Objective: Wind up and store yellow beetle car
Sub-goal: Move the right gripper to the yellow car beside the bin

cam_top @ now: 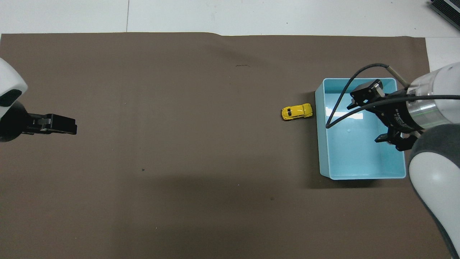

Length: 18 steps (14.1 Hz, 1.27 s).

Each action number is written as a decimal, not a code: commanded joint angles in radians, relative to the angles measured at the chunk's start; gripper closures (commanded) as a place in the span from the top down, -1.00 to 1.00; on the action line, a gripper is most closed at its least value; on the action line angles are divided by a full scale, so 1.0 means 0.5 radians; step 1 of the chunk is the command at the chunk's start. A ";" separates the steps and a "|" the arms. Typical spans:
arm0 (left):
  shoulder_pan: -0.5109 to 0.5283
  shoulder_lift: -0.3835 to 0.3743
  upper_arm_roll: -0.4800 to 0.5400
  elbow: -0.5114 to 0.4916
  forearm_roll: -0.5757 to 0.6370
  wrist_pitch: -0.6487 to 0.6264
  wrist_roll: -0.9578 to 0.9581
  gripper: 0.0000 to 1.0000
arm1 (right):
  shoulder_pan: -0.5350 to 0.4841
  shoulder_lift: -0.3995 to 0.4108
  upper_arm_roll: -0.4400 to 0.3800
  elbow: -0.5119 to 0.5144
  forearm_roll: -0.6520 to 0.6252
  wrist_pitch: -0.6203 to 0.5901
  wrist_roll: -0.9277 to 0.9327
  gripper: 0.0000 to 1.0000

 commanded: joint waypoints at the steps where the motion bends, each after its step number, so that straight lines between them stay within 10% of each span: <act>1: 0.054 -0.013 0.000 0.083 0.028 -0.118 0.041 1.00 | 0.027 0.063 0.011 -0.032 0.044 0.088 0.235 1.00; 18: 0.109 -0.050 -0.015 0.092 0.028 -0.198 0.228 1.00 | 0.141 0.483 0.005 -0.332 -0.309 0.909 1.121 1.00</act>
